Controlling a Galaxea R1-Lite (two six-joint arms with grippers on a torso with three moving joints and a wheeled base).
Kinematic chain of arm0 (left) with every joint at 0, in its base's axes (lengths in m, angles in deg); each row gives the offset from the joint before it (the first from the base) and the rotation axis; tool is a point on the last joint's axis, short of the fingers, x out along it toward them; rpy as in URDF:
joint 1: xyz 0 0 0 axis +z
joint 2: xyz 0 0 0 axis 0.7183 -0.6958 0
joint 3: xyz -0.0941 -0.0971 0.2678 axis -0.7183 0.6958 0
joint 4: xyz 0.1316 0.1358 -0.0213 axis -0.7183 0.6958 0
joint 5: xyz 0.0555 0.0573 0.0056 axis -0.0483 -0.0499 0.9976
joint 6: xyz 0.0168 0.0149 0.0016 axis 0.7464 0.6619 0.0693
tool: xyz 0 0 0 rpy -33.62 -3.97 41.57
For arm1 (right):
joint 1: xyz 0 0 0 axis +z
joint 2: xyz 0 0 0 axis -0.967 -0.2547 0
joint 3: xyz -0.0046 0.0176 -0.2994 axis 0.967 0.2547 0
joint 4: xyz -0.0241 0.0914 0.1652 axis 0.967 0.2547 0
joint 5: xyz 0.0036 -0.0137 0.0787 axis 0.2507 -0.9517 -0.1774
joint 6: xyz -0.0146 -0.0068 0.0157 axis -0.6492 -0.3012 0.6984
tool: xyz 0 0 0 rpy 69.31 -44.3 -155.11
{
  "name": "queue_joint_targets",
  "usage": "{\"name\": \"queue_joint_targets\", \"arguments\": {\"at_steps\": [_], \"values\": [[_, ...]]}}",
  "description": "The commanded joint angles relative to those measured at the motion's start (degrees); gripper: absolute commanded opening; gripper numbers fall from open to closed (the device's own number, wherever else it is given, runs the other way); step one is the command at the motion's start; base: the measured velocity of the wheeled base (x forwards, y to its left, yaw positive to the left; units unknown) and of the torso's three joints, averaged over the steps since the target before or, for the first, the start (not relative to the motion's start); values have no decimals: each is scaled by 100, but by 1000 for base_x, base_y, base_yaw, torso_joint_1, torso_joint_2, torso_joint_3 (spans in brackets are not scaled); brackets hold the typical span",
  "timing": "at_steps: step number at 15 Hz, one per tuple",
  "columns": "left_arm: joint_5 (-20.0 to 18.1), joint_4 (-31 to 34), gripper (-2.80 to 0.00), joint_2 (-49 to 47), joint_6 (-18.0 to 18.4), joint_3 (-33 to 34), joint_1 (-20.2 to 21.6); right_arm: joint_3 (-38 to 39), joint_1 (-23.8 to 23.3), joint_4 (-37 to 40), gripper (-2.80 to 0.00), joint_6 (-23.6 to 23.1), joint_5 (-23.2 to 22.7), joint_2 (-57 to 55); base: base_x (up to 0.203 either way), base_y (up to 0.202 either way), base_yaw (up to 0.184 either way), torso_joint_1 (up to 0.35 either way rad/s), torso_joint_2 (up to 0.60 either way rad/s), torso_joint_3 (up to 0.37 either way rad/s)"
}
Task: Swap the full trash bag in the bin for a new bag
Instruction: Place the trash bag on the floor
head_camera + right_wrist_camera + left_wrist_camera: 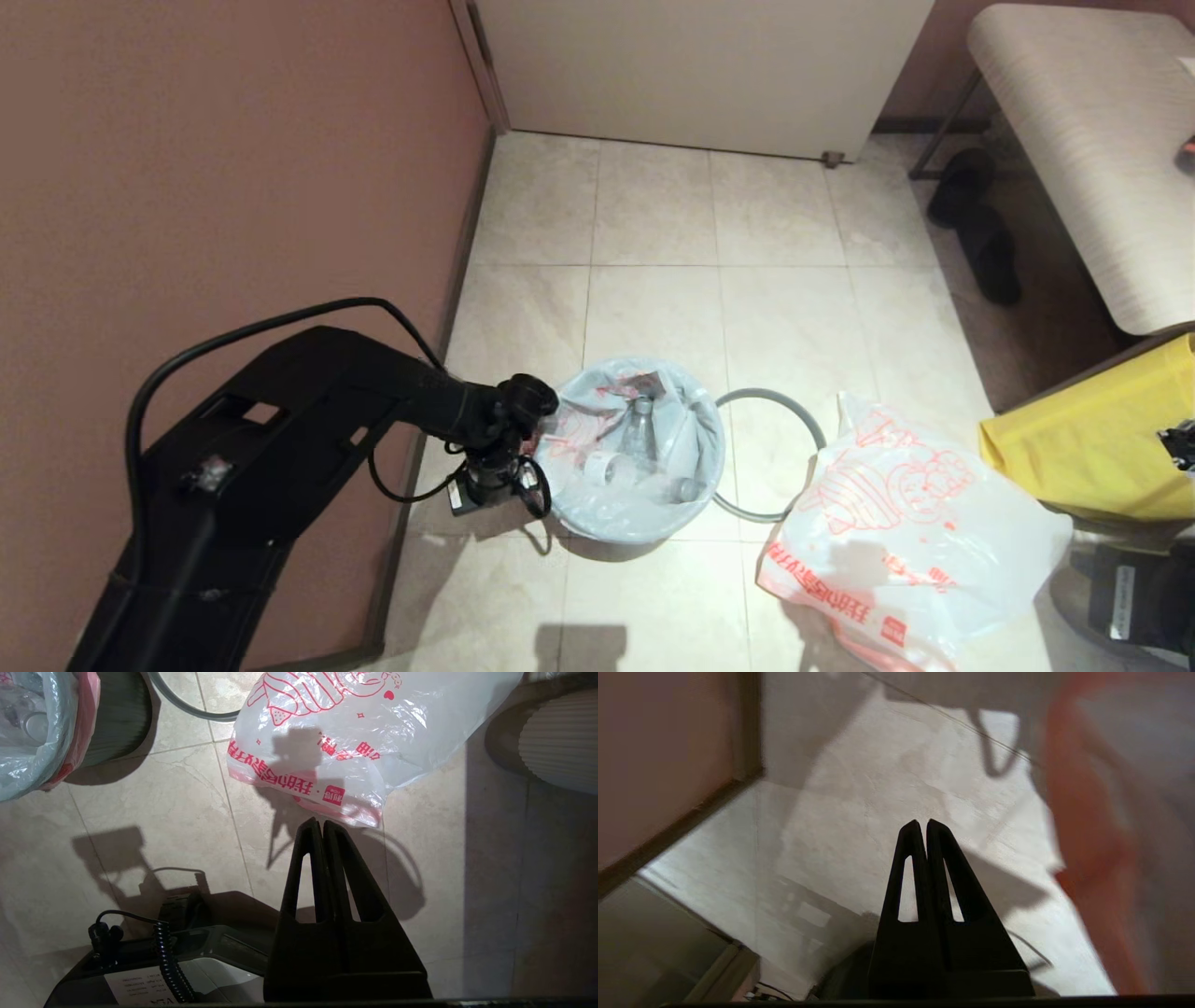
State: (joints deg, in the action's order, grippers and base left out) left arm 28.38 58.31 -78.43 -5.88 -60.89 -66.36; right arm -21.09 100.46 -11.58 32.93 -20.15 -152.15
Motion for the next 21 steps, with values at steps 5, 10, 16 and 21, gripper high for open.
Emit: {"name": "queue_joint_targets", "arguments": {"at_steps": [5, 10, 16, 21], "values": [[-128, -1062, -280, -431, -114, 80, -26, 14, 0, -23, -280, 13, 15, -46, 0, 0, 0, 0, 0, 0], [-572, -1495, -280, 368, -162, 1066, -121, 31, 9, -23, -280, 14, 6, -102, 0, 0, 0, 0, 0, 0], [-583, -1058, -280, 2618, 23, 2638, -480, 35, 18, -809, -280, 88, -301, -805, 0, 0, 0, 0, 0, 0], [3, -228, -280, 4480, 480, 3231, -1530, -99, 24, -1561, -280, 185, -935, -2198, 0, 0, 0, 0, 0, 0]]}}
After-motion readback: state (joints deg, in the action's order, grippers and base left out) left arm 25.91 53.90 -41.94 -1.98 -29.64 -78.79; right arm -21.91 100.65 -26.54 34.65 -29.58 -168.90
